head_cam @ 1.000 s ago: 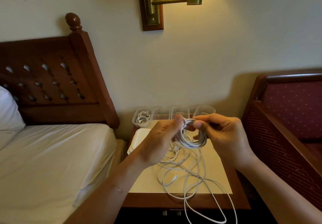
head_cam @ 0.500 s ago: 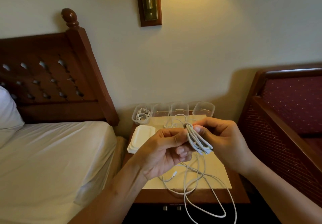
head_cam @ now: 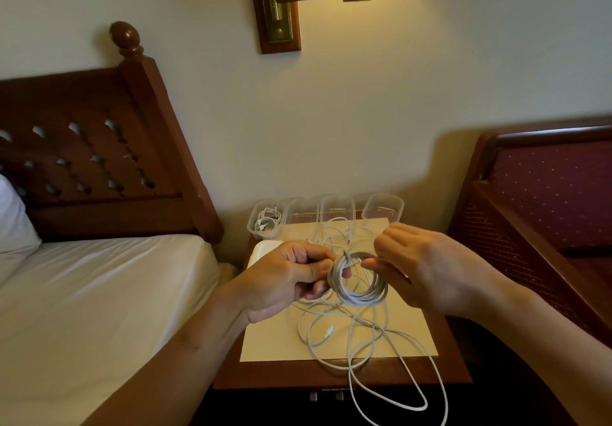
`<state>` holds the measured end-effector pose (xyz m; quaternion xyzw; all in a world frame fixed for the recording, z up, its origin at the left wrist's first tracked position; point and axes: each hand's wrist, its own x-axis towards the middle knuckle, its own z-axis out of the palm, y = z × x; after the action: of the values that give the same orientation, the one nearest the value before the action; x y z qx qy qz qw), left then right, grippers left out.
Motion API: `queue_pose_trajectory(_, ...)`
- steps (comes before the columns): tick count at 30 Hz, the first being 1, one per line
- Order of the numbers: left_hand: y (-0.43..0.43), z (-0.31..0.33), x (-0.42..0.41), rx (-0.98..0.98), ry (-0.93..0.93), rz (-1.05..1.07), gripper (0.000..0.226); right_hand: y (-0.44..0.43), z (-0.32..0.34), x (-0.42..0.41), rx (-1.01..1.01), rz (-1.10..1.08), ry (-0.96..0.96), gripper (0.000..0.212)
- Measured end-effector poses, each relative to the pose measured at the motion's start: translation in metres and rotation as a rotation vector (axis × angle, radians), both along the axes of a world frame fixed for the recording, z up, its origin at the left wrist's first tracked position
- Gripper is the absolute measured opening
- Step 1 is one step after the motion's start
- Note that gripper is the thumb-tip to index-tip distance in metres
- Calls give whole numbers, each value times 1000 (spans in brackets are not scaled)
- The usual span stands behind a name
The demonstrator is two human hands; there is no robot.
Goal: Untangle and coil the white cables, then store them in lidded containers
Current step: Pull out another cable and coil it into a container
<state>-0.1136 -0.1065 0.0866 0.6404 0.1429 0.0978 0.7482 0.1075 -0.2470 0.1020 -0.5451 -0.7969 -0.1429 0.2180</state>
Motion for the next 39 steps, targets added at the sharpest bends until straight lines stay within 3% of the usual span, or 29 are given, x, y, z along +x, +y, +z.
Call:
queue_pose_trajectory(5,1,-4,-2,161,12,-8,22,-2,-1,3,-275,103,277,29)
queue_pose_trajectory(10,4,-3,2,275,-50,17,24,-6,7,9,-326,149,414,32)
queue_pose_trajectory(17,0,-8,0,280,-50,12,25,-11,-2,14,-356,166,505,28)
queue_pose_trajectory(22,-3,-12,5,170,-37,175,22,2,-12,12,-292,97,505,27)
queue_pose_trajectory(26,3,-14,1,125,13,168,23,6,-14,11,-363,140,536,17)
queue_pose_trajectory(32,2,-20,-1,-104,45,198,27,8,-27,1,-315,8,963,7)
queue_pose_trajectory(34,6,-25,-2,-229,74,218,26,15,-38,-9,-349,-83,1053,35)
queue_pose_trajectory(36,14,-32,-3,-338,113,225,25,24,-49,-21,-365,-209,973,46)
queue_pose_trajectory(39,28,-39,-3,-437,144,240,22,41,-57,-35,-256,-299,901,22)
